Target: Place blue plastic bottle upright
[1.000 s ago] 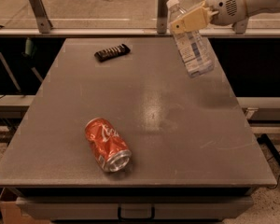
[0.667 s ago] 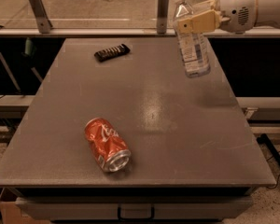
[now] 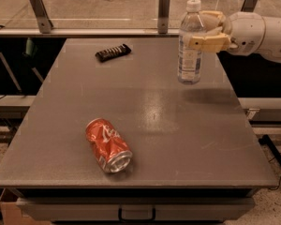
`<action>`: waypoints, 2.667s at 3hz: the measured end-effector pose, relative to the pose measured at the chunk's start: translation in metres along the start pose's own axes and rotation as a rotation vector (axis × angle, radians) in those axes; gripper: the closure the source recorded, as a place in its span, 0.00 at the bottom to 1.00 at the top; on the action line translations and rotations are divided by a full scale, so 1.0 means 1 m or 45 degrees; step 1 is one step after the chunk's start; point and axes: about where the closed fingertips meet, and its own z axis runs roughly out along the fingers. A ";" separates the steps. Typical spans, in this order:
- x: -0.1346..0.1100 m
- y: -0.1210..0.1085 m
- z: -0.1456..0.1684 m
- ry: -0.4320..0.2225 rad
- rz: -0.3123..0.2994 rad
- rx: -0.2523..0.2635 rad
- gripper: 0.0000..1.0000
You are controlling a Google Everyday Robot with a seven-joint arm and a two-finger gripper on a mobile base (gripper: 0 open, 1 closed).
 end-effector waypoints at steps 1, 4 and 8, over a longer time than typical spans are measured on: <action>0.009 0.009 -0.002 -0.060 -0.195 -0.084 1.00; 0.049 0.012 0.001 -0.044 -0.195 -0.209 0.59; 0.071 0.007 -0.002 0.048 -0.054 -0.149 0.00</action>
Offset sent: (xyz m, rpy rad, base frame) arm -0.0100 -0.0063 -0.0495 0.0148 -0.2933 0.1709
